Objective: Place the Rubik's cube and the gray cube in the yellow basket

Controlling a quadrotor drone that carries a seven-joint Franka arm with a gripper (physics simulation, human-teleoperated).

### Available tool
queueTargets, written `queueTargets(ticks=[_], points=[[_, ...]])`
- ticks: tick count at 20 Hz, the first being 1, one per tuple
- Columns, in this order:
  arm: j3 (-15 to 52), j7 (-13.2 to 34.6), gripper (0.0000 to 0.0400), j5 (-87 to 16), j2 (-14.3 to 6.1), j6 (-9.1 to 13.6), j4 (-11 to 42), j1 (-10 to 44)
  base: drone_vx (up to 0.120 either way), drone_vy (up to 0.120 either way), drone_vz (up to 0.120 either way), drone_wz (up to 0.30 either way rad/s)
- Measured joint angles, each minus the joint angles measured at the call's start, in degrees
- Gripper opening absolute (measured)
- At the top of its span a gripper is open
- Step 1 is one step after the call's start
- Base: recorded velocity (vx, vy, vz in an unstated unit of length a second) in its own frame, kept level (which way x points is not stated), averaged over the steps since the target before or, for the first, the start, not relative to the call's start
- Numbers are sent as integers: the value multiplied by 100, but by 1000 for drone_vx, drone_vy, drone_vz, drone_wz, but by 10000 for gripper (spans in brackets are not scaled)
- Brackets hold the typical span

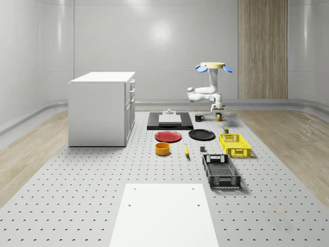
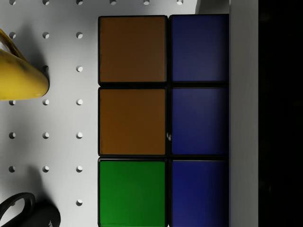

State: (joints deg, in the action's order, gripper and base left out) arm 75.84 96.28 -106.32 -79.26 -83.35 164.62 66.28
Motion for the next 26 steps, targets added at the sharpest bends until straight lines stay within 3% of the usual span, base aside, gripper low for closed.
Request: queueTargets(ticks=[8,26], points=[[34,27,325,62,-112,-101,-5,31,120,85,5,0],[77,76,325,159,-333,-306,-16,89,120,0,0,0]])
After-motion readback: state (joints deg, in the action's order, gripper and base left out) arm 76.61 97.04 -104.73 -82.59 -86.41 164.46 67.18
